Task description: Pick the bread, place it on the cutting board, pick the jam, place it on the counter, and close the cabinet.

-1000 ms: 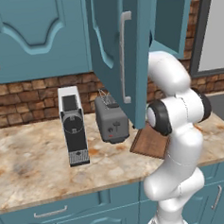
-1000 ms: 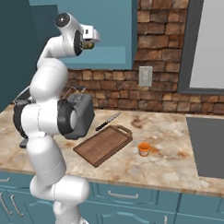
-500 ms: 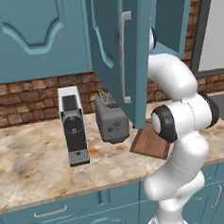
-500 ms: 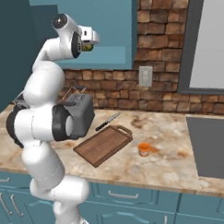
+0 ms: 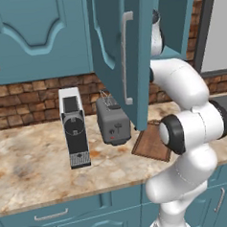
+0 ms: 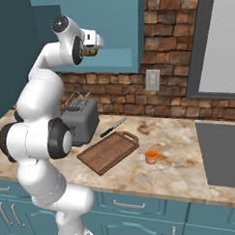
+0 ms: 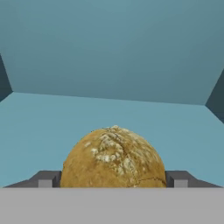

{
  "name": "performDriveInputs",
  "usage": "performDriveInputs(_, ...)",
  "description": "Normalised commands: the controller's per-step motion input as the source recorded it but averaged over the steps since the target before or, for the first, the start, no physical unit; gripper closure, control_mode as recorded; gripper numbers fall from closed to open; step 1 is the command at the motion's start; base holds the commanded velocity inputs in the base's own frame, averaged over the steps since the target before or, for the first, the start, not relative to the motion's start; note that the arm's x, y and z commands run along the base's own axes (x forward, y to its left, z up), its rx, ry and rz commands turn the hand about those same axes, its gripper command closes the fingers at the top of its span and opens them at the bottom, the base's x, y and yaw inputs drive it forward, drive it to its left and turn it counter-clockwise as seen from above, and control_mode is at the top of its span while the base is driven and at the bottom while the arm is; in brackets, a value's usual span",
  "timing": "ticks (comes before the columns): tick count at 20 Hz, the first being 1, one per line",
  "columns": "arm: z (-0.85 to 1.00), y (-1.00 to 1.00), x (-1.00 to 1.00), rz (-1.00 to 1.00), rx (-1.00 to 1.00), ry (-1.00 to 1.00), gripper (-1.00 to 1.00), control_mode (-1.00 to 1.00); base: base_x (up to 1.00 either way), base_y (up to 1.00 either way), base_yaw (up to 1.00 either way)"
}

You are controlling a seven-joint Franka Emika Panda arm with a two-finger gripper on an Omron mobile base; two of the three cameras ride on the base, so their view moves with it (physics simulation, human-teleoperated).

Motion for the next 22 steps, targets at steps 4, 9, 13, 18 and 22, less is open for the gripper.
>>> performDriveInputs(4, 0.00, -0.13, -0.36, 0.00, 0.00, 0.00, 1.00, -1.00, 0.00, 0.00, 0.00)
performDriveInputs(9, 0.00, -0.06, -0.34, 0.00, 0.00, 0.00, 1.00, -1.00, 0.00, 0.00, 0.00)
performDriveInputs(13, 0.00, -0.03, -0.39, 0.00, 0.00, 0.00, 1.00, -1.00, 0.00, 0.00, 0.00)
performDriveInputs(18, 0.00, -0.03, -0.42, 0.00, 0.00, 0.00, 1.00, -1.00, 0.00, 0.00, 0.00)
performDriveInputs(22, 0.00, -0.03, -0.43, 0.00, 0.00, 0.00, 1.00, -1.00, 0.00, 0.00, 0.00)
